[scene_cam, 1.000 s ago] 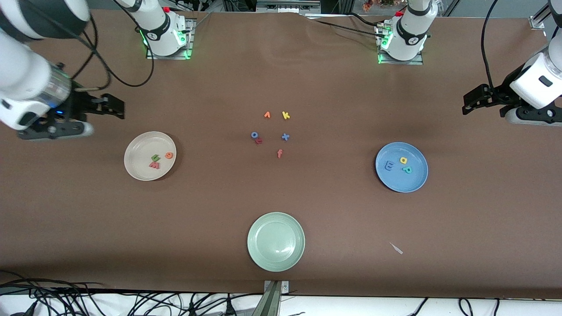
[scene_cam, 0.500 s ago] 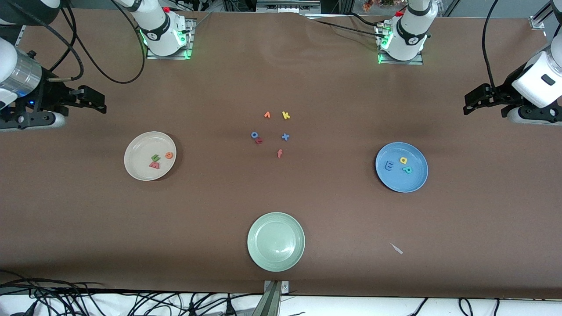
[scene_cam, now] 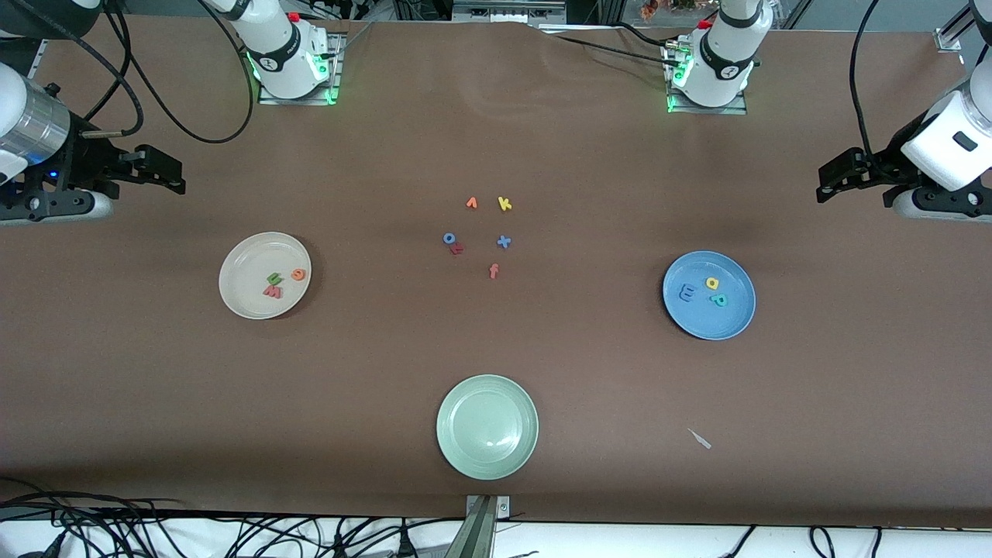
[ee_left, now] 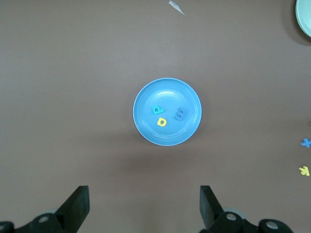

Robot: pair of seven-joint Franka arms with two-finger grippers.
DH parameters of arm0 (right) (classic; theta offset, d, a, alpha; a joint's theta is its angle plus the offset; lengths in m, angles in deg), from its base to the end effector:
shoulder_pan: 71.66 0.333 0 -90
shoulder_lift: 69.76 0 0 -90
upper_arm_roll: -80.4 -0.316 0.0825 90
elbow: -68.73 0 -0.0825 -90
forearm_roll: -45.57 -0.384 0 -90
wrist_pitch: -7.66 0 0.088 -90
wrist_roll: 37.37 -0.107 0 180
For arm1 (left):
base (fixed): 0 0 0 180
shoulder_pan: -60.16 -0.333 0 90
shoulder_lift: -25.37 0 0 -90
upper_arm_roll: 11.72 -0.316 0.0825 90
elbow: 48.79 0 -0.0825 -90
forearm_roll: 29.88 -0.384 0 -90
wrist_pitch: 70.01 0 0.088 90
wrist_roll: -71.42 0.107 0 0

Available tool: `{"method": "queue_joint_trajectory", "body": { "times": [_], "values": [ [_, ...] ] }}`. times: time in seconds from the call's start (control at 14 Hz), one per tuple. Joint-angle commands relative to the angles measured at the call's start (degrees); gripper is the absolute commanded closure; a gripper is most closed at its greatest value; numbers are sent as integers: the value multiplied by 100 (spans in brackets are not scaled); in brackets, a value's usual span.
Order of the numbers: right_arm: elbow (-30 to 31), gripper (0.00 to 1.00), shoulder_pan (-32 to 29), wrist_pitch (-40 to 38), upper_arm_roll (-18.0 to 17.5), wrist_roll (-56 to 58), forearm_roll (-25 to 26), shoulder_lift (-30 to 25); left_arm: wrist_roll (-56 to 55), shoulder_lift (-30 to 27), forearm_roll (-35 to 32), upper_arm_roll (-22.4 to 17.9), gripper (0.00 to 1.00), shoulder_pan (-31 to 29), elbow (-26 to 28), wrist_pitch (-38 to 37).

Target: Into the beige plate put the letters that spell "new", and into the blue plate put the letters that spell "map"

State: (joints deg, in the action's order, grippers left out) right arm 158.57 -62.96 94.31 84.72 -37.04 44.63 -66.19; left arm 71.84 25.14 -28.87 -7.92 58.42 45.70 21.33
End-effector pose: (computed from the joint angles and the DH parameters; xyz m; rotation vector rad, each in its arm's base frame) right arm 0.5631 0.0462 0.5863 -3.1259 -0.1283 0.1850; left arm 0.5523 -0.0218 0.5917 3.1233 -0.0662 -0.0800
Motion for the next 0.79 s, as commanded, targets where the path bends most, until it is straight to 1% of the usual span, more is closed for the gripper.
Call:
{"method": "queue_joint_trajectory", "body": {
  "times": [0.0, 0.71],
  "values": [
    [78, 0, -122, -51, -134, 64, 94, -67, -15, 76, 83, 7, 0, 8, -168, -126],
    [51, 0, -114, -43, -125, 29, 103, 3, -15, 76, 83, 6, 0, -1, -168, -126]
  ]
}}
